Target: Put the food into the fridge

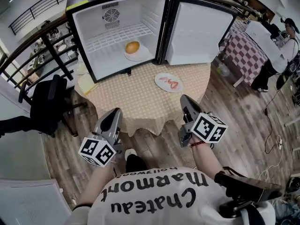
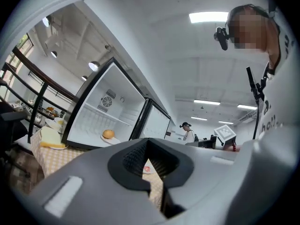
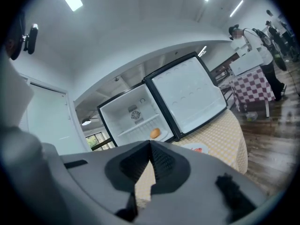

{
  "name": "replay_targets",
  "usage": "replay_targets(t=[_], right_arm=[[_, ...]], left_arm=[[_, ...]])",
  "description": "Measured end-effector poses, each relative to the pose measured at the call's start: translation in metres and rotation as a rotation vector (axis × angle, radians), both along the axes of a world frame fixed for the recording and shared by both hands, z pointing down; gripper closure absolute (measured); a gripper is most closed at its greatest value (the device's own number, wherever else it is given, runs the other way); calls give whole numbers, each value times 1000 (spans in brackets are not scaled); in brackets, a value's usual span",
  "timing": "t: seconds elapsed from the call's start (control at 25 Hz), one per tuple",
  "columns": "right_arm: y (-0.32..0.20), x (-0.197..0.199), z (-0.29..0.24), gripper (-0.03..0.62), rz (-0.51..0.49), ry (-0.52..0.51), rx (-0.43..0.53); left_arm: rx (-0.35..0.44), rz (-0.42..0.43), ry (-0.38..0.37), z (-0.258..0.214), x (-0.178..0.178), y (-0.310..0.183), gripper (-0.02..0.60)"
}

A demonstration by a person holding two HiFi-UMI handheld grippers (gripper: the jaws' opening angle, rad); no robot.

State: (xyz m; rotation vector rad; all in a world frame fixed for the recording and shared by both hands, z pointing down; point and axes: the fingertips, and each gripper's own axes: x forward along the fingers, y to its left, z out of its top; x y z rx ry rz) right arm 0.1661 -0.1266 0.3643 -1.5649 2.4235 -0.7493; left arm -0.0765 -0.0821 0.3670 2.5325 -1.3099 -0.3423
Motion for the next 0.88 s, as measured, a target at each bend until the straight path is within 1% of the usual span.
replay_targets(t=[0.16, 0.32, 0.4, 0.48, 0.64, 0.88], right_arm=[[45, 24, -3, 579, -48, 1, 16], [88, 49, 1, 579, -70, 17, 10], [104, 58, 1, 579, -77, 24, 8], [116, 64, 2, 579, -83, 28, 5], [133, 72, 5, 579, -96, 26, -2], [144, 77, 3, 579, -107, 26, 1]], left_arm=[[24, -52, 20, -4, 25, 48, 577], [21, -67, 26, -3, 54, 91, 577], [6, -77, 44, -2, 65, 105, 577], [14, -77, 52, -3, 73, 116, 577], [33, -64, 36, -7, 88, 135, 577], [30, -75, 35, -8, 94, 152, 577]])
